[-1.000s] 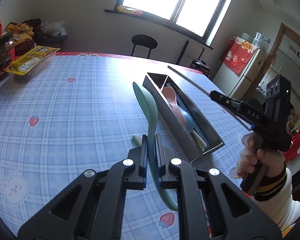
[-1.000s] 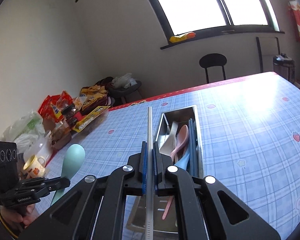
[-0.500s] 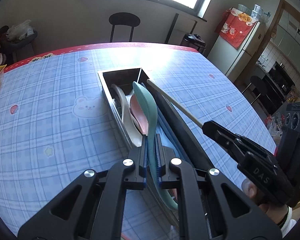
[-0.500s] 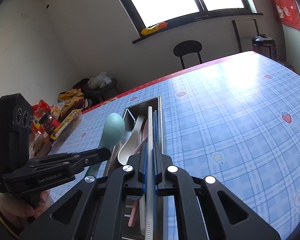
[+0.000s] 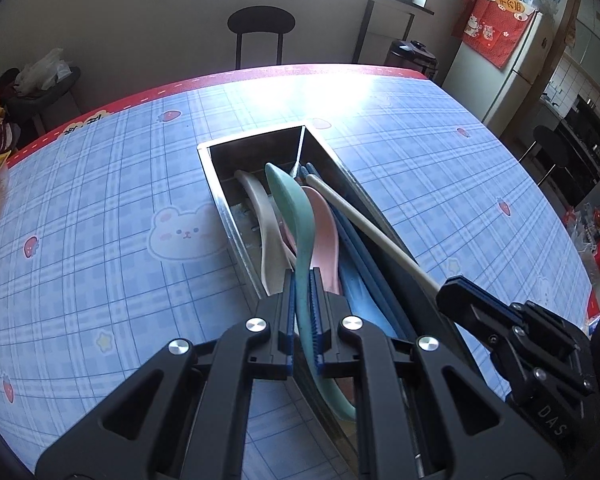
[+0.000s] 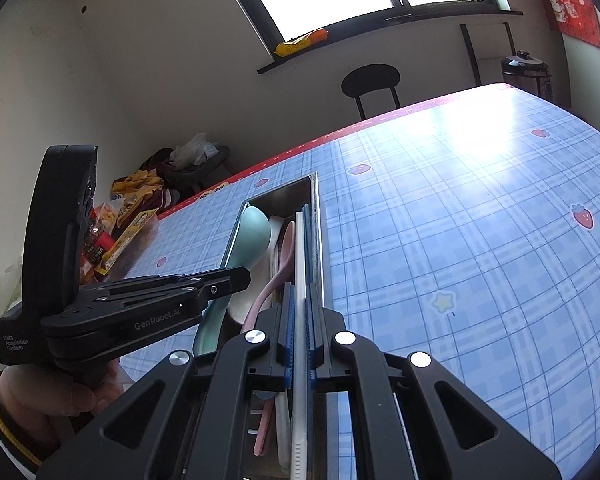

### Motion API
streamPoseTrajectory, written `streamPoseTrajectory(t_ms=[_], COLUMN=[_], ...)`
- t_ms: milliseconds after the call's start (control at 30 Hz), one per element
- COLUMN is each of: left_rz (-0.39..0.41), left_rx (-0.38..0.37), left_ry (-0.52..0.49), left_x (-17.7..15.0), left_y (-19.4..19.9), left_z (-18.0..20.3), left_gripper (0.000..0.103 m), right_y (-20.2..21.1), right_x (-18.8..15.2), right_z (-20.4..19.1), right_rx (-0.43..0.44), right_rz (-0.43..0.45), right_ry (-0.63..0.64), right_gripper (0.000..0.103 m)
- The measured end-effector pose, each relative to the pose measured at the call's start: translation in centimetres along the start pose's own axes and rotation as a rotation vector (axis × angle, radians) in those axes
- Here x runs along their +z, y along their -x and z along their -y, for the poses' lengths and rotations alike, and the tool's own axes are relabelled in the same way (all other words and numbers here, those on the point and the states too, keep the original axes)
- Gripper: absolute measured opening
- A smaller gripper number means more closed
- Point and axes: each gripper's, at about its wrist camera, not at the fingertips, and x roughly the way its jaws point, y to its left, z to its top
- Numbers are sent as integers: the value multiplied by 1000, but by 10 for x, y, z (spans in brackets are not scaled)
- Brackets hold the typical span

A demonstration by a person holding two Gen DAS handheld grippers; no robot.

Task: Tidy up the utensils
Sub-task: 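Carry the green spoon and beige chopstick into the steel tray with both tools, then open both tools to release the spoon and chopstick in the tray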

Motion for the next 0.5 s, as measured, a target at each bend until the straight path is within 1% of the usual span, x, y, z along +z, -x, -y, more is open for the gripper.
streamPoseTrajectory(t_ms=[267,433,500], left_rz=[-16,-20,-7], left_rx=[41,50,47], left_ry=[-19,-28,-24], left_x=[6,8,9], left_y=[-9,-13,-10], left_z=[6,10,10], left_gripper=[11,11,14], right_y=[-2,-2,-3], right_x=[0,-1,-1], right_z=[-1,-3,-3], right_rx=[5,5,7], right_rz=[-14,-15,-18], right_ry=[-1,-4,-3], right_gripper=[6,7,7])
